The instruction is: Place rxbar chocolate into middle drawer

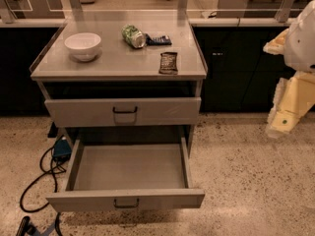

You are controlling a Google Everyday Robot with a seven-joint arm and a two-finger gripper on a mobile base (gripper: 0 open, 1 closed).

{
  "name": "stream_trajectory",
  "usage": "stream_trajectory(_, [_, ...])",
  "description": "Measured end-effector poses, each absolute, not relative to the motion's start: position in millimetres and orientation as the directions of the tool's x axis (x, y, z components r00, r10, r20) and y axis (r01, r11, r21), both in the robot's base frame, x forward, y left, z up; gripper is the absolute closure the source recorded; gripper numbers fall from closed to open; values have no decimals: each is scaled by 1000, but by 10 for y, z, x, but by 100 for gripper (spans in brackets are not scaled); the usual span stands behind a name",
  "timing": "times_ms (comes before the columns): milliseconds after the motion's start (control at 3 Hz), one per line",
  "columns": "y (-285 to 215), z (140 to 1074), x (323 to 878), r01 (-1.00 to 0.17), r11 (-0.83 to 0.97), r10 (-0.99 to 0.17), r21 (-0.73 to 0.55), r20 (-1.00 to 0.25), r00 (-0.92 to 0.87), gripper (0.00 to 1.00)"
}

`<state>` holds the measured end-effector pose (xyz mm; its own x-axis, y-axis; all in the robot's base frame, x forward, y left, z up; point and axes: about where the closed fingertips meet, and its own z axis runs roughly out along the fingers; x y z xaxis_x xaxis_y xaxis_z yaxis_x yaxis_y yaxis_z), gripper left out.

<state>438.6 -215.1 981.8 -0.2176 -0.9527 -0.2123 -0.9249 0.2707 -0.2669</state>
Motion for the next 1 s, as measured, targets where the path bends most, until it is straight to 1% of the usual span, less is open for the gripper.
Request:
stream_trajectory(667, [-2181,9804,4451,-926,271,-949,-262,-234,-212,0])
stream_trajectory(1000, [-2283,9666,4753,-932,272,-939,-240,-279,-202,0])
